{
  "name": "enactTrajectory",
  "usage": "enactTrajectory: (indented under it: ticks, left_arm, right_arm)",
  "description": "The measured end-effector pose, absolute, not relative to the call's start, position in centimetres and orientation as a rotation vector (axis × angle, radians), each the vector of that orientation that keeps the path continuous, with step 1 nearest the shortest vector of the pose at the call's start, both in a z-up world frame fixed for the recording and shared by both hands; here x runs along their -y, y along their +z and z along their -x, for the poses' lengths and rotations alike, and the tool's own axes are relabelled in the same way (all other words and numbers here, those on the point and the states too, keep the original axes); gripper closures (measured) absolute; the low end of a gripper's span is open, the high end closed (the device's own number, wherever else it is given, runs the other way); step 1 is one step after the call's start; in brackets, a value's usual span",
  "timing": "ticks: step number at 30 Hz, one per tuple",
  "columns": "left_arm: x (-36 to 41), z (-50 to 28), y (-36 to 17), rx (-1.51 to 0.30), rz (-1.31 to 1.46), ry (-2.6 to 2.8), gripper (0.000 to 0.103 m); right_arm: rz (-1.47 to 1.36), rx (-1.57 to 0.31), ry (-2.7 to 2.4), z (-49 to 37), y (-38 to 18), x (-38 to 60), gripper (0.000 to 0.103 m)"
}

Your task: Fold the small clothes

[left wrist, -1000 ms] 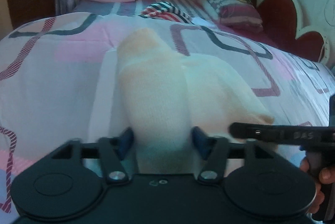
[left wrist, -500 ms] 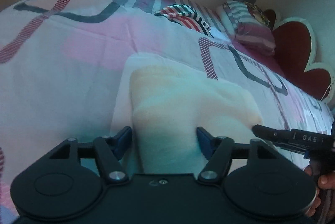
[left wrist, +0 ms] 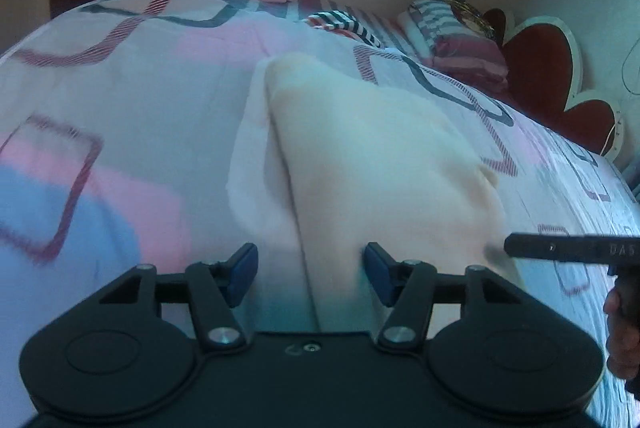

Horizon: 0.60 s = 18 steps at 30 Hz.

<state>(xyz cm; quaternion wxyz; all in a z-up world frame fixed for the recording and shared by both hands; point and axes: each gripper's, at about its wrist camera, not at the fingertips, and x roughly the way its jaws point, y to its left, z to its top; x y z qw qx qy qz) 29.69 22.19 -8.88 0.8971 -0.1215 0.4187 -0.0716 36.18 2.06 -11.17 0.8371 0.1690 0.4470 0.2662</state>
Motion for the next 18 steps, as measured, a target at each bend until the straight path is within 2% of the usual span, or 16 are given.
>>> enactTrajectory:
  ticks: [2, 3, 4, 5, 6, 11, 18]
  left_arm:
    - [-22.2, -28.5, -9.4, -0.880, 0.286, -0.143, 0.046]
    - [-22.2, -28.2, -9.6, -0.887, 0.290, -0.132, 0.045]
    - [-22.1, -28.1, -9.7, -0.893, 0.291, -0.125, 0.045]
    - [-22.1, -28.0, -9.6, -0.891, 0.293, -0.122, 0.045]
    - [-21.9, -27.7, -9.3, -0.886, 0.292, -0.121, 0.047]
    - [-20.5, -26.9, -9.9, -0.898, 0.179, -0.093, 0.040]
    - [-18.4, -24.6, -9.3, -0.913, 0.061, -0.045, 0.040]
  right_arm:
    - [-0.327, -0.949, 0.571, -34.8, -11.5, -2.8, 0.058]
    - [-0.295, -0.957, 0.559, -34.3, -11.7, -3.3, 0.063]
    - [-0.246, -0.955, 0.537, -33.7, -11.7, -3.8, 0.093]
    - [-0.179, -0.954, 0.507, -33.5, -12.1, -4.3, 0.098]
    - [-0.164, -0.948, 0.481, -33.2, -12.2, -4.1, 0.098]
    - [-0.117, -0.954, 0.414, -32.3, -12.3, -4.5, 0.098]
    - [-0.161, -0.978, 0.367, -31.3, -12.3, -4.1, 0.095]
